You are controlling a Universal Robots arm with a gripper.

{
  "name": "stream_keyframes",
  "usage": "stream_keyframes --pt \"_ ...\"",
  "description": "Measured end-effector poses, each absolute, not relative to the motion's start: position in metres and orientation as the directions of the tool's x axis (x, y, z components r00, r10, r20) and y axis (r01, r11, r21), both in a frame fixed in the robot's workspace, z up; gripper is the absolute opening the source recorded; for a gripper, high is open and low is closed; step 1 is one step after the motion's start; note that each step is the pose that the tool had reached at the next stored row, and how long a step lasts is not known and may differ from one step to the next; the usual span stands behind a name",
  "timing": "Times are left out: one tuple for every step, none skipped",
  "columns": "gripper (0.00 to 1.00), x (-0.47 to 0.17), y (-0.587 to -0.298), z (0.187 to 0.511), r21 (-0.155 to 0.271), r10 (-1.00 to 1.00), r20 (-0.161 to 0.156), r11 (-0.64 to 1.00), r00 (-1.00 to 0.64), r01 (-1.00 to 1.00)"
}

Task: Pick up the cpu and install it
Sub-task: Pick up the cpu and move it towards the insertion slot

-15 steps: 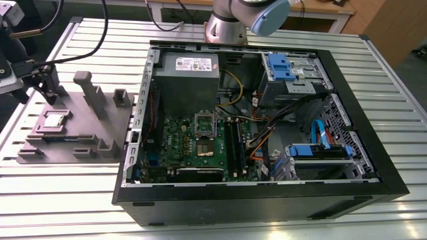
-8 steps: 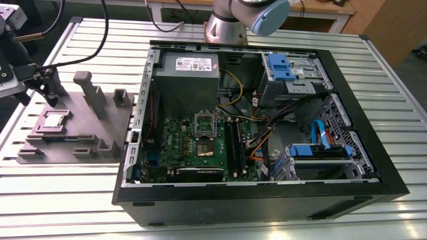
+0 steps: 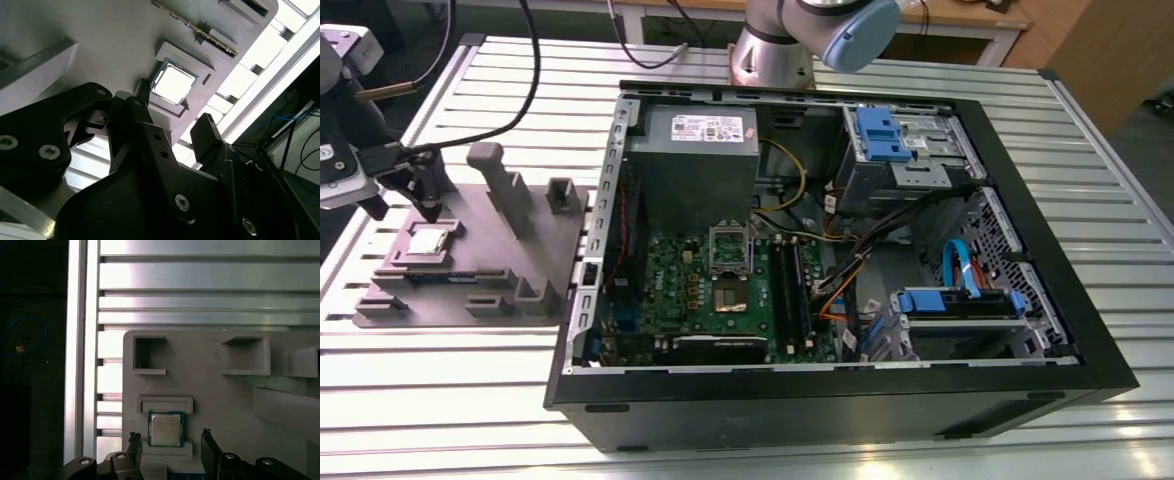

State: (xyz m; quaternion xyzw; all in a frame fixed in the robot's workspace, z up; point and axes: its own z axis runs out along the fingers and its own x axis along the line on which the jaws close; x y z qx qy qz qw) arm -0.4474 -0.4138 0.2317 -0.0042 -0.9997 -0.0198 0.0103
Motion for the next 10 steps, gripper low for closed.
stream_keyframes --pt "0.59 -0.4474 -0.414 0.2299 0.04 0.008 0.021 0.999 -1.0 0.009" --pt "0.59 -0.4474 -0.4141 0.2281 0.04 0.008 0.021 0.999 -1.0 0.009" --pt "0.59 -0.4474 -0.4141 0.2264 0.04 0.008 0.021 0.999 -1.0 0.009" --pt "0.59 -0.4473 -0.4142 0.2252 0.04 0.008 0.021 0.999 -1.0 0.009" --pt "0.59 -0.4474 -0.4142 0.2247 0.04 0.008 0.021 0.999 -1.0 0.009" --pt "0.59 -0.4474 -0.4142 0.2247 0.039 0.008 0.021 0.999 -1.0 0.009" --pt "0.59 -0.4473 -0.4142 0.2245 0.04 0.008 0.021 0.999 -1.0 0.009" --pt "0.59 -0.4473 -0.4142 0.2244 0.04 0.008 0.021 0.999 -1.0 0.009" --pt "0.59 -0.4473 -0.4142 0.2244 0.04 0.008 0.021 0.999 -1.0 0.009" --pt "0.59 -0.4474 -0.4142 0.2244 0.04 0.008 0.021 0.999 -1.0 0.009"
